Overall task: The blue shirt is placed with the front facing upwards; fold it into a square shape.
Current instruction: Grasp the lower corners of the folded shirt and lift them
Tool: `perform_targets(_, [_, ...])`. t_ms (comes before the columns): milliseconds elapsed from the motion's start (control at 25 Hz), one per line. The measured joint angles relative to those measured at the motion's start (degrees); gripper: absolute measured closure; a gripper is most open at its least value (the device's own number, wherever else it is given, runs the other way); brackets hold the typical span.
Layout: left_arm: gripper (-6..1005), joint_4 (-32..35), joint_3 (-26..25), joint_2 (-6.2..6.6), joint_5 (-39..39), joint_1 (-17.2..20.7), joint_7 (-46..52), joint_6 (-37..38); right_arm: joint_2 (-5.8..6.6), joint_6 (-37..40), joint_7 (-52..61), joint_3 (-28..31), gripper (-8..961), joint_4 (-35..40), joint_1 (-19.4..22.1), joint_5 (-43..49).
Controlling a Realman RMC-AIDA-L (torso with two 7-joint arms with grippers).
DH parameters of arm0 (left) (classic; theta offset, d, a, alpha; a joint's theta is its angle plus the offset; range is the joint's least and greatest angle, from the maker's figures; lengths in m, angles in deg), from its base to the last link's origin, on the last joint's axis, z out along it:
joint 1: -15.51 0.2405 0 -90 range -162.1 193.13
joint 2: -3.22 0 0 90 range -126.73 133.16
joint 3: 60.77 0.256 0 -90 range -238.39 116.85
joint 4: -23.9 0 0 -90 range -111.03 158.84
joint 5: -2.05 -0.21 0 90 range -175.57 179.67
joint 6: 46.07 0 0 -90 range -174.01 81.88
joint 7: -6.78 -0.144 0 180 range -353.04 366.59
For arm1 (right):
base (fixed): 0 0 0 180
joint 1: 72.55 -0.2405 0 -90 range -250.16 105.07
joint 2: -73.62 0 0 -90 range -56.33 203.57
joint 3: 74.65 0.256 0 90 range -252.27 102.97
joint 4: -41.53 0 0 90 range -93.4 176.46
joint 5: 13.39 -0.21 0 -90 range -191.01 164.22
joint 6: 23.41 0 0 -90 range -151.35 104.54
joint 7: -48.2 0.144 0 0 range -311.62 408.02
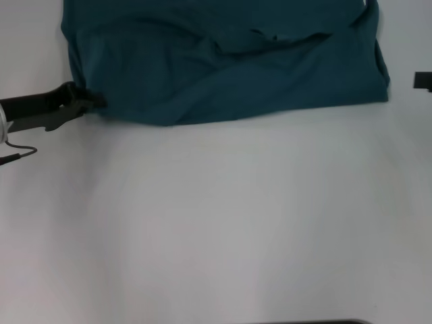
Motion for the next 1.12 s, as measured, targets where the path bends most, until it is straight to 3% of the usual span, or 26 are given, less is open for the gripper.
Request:
perform_targets(120, [957,-0.8,-1.4,0.33,0.1,-0.3,0.7,3.6,1.03,-3.7,5.4,-0.1,68,1.7,-2.3,6.8])
perform_targets(320, [959,-1.6,-2.7,1.48,0.2,-1.1,2.4,6.9,0.50,-7.3,8.5,-0.3,70,2.7,-5.6,12.5])
perform_targets(440, [960,-1.6,-2.9,2.02,0.2,-1.3,3.0,7.2,-0.35,-9.8,10.2,-0.5,70,2.4,-7.5,15.5])
perform_targets(840, [961,-1.6,-3.3,2.11,0.2,-1.7,2.6,7.2,-4.51,-17.7,11.5,-4.2,73,0.4,-12.7,24.9])
perform_targets(1120, [961,-1.6,-3.3,1.93,0.2,-1.8,2.4,7.1,-5.44,-21.8,11.5,-4.5,75,-2.4,-14.1,25.2])
